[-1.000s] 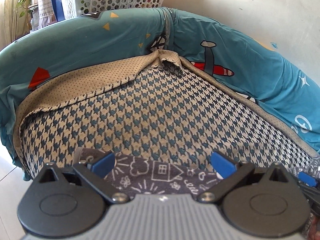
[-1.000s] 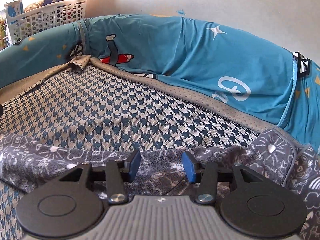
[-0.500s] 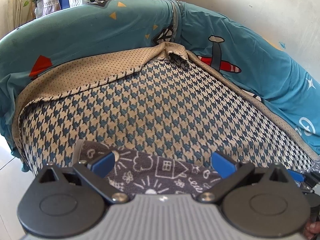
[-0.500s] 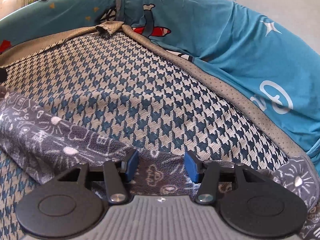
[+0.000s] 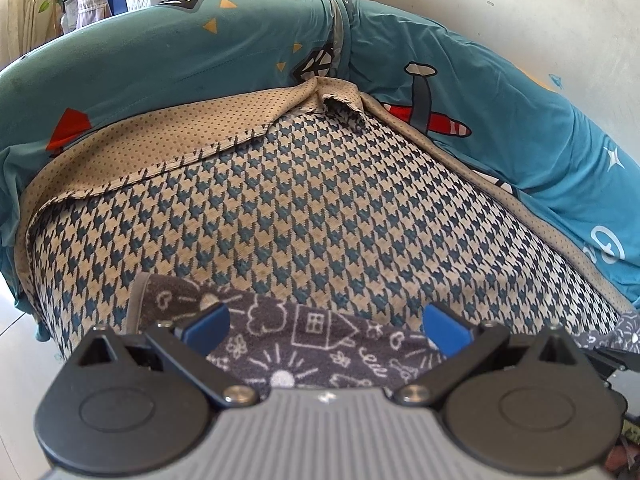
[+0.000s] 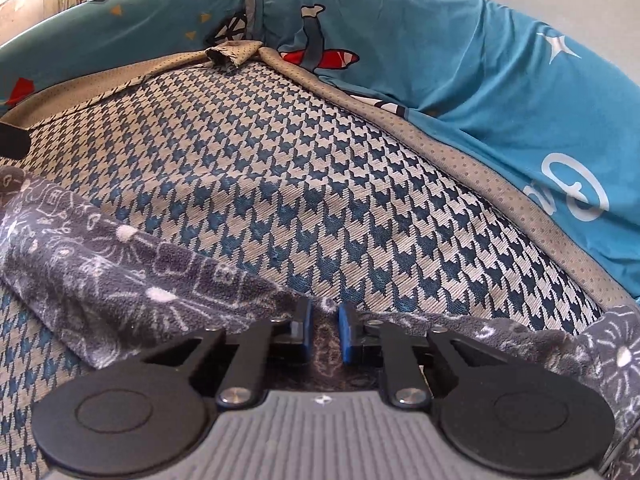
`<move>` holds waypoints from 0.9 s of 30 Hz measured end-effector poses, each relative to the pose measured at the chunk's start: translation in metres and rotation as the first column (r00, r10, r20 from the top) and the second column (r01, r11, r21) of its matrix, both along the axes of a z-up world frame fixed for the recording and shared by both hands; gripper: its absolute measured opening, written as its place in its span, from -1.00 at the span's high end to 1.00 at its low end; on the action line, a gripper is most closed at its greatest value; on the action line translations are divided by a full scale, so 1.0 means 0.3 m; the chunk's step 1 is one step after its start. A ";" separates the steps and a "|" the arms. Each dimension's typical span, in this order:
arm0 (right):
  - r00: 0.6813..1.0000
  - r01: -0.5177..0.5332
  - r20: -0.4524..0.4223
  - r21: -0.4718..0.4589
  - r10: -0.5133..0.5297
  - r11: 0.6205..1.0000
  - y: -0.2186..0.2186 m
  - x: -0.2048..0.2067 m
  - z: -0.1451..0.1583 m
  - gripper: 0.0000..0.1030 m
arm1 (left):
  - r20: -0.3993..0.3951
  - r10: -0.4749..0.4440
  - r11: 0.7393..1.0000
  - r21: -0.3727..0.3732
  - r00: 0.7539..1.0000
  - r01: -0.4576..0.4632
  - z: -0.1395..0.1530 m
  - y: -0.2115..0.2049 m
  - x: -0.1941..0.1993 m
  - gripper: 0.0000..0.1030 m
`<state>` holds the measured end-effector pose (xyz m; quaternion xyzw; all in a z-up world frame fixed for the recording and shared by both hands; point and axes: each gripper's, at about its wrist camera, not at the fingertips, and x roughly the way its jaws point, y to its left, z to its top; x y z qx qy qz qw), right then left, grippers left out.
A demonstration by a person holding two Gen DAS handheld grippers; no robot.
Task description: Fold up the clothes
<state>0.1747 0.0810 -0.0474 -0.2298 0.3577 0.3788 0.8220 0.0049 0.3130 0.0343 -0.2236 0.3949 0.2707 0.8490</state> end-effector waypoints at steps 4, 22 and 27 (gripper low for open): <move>1.000 0.026 -0.005 0.044 -0.026 0.999 -0.019 0.007 0.015 0.93 | -0.003 0.001 1.000 -0.001 1.000 -0.001 -0.001 -0.002 0.002 -1.00; 0.991 0.112 0.041 0.225 -0.125 0.968 0.028 -0.020 0.115 0.97 | -0.008 0.089 0.996 -0.005 0.996 -0.089 -0.004 0.064 -0.022 -1.00; 0.996 0.086 0.010 0.268 -0.092 0.959 -0.017 -0.153 0.120 0.91 | -0.015 0.063 0.998 -0.023 0.998 -0.063 -0.014 0.064 -0.016 -1.00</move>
